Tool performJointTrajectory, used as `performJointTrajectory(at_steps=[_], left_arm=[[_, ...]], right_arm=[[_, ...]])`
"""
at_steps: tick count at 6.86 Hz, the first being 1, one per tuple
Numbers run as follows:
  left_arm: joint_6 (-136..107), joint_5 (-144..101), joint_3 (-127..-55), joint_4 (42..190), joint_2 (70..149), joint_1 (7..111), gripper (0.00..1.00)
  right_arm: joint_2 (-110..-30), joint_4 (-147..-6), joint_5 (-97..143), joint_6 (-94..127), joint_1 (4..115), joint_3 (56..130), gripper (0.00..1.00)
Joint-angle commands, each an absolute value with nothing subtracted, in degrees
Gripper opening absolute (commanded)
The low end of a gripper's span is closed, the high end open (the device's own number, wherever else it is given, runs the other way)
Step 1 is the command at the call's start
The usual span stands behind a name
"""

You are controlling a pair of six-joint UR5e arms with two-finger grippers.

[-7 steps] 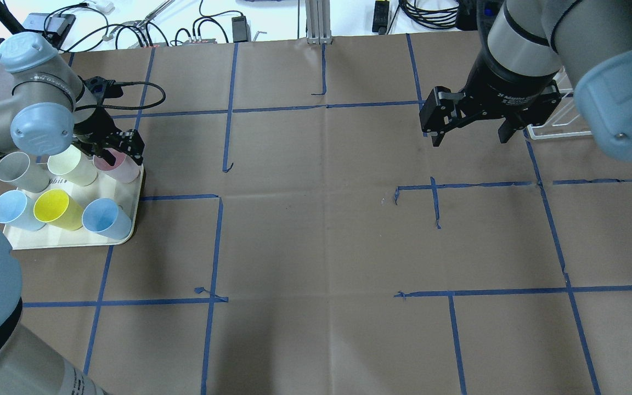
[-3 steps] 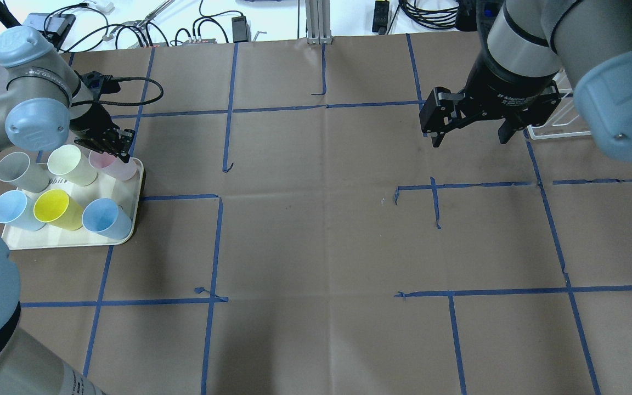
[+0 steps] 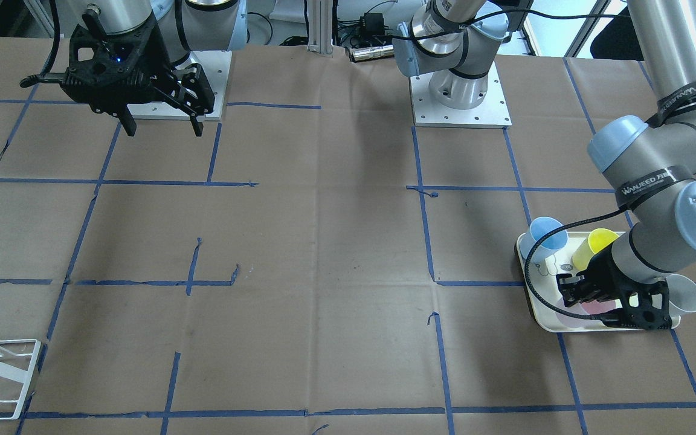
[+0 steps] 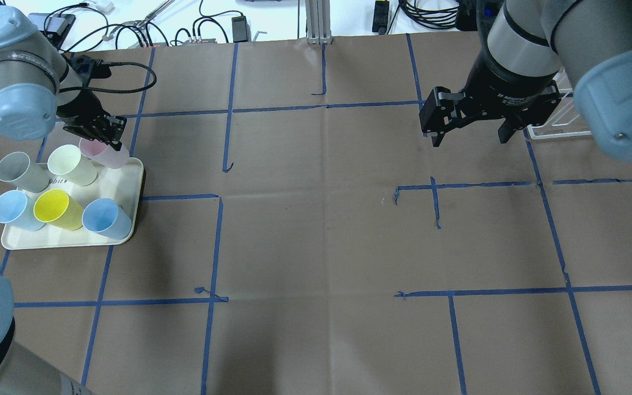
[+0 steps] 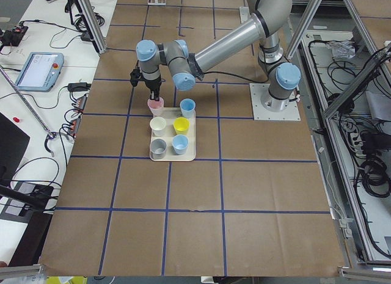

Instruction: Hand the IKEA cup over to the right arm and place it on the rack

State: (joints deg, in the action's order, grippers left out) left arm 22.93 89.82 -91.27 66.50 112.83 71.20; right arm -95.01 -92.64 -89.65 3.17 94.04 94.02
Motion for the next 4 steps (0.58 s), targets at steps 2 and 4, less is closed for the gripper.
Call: performJointTrajectory(at_steps=[2,4], left_arm=[[23.0,89.6,-80.9,82.7,107.9,71.9,0.00],[22.7,89.3,-77.1,86.6,105.7,75.1,0.00]], right_arm=[[-95.0,-92.6,-89.6,3.2,94.0,94.0,1.00],[-95.0,-92.6,-89.6,3.3,94.0,94.0,1.00]])
